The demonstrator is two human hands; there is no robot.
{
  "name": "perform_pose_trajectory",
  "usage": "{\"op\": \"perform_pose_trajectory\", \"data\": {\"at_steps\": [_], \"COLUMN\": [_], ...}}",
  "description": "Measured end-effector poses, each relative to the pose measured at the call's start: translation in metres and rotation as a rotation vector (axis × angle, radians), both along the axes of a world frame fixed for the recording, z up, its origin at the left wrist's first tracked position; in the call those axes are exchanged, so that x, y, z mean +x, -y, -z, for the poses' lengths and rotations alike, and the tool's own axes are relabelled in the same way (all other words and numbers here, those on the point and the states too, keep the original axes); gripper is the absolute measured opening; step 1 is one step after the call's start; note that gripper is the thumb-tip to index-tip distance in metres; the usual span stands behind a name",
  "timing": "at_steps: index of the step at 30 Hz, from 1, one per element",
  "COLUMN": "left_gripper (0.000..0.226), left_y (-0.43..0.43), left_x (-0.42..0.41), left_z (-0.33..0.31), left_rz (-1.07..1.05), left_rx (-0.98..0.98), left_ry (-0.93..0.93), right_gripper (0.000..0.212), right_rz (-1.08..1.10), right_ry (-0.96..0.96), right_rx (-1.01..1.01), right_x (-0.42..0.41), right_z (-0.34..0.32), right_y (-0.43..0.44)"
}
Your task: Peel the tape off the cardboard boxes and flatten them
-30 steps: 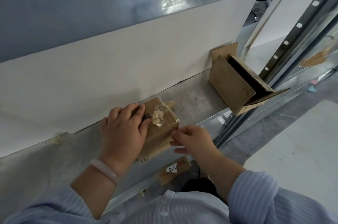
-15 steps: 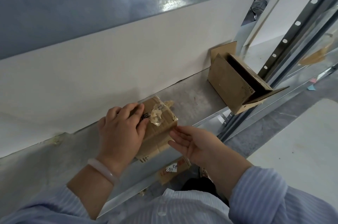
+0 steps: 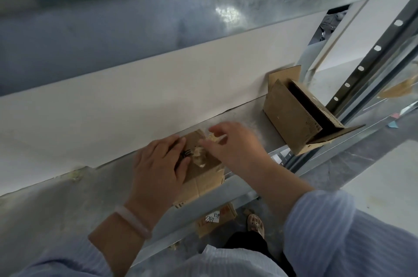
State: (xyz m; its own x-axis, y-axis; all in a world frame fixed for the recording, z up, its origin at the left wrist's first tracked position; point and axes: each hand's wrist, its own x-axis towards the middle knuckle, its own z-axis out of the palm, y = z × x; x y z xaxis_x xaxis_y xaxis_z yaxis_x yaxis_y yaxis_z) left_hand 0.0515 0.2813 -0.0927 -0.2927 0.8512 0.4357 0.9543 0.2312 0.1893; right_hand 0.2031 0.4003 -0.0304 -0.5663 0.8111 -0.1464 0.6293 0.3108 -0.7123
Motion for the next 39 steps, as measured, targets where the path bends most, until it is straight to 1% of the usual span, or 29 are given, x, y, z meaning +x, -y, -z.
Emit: {"op": "perform_pose_trajectory", "data": {"at_steps": [1,2,5,7,10,12,15,19,21,24,27,31,35,37,39], "left_gripper": [0.044,0.044,0.043,0.044,0.046,0.047,0.047,0.045,0.044,0.045,0.045,0.045,0.044,0.045,0.046], "left_y": [0.000,0.000,0.001,0.001,0.002,0.002,0.000,-0.002,-0.002,-0.001,-0.001,0.000,0.001,0.001,0.000], "left_x": [0.000,0.000,0.000,-0.001,-0.001,-0.001,-0.003,-0.006,-0.006,-0.006,-0.005,-0.004,-0.005,-0.004,-0.004], "left_z": [0.001,0.001,0.001,0.001,0.000,-0.001,-0.001,0.000,0.000,-0.001,-0.001,-0.002,-0.002,-0.004,-0.005], "left_rz": [-0.001,-0.002,-0.006,-0.008,-0.003,0.003,0.009,0.018,0.018,0.009,0.010,-0.005,-0.005,-0.005,-0.006], "left_rx": [0.000,0.002,0.003,-0.011,-0.034,-0.051,-0.058,-0.040,-0.038,-0.044,-0.051,-0.066,-0.074,-0.082,-0.096], "left_ry": [-0.009,-0.020,-0.025,-0.012,0.002,0.008,0.028,0.042,0.040,0.027,0.018,0.034,0.036,0.031,0.037], "right_gripper": [0.047,0.046,0.025,0.014,0.011,0.016,0.014,0.014,0.012,0.008,0.017,0.022,0.022,0.026,0.024], "right_rz": [-0.027,-0.053,-0.105,-0.130,-0.221,-0.314,-0.444,-0.507,-0.476,-0.338,-0.170,0.035,0.165,0.236,0.310], "right_ry": [0.060,0.125,0.304,0.366,0.447,0.508,0.536,0.501,0.485,0.434,0.354,0.167,0.067,-0.041,-0.147], "right_rx": [0.039,0.080,0.190,0.223,0.321,0.430,0.560,0.563,0.517,0.364,0.210,-0.051,-0.244,-0.365,-0.516], "right_x": [-0.009,-0.017,-0.037,-0.043,-0.044,-0.048,-0.054,-0.057,-0.057,-0.057,-0.054,-0.046,-0.038,-0.037,-0.035], "right_z": [0.001,0.001,-0.001,-0.004,-0.011,-0.016,-0.021,-0.021,-0.015,-0.002,0.010,0.026,0.033,0.038,0.046], "right_y": [-0.001,-0.003,-0.014,-0.023,-0.028,-0.026,-0.023,-0.024,-0.028,-0.035,-0.040,-0.044,-0.043,-0.042,-0.040]}}
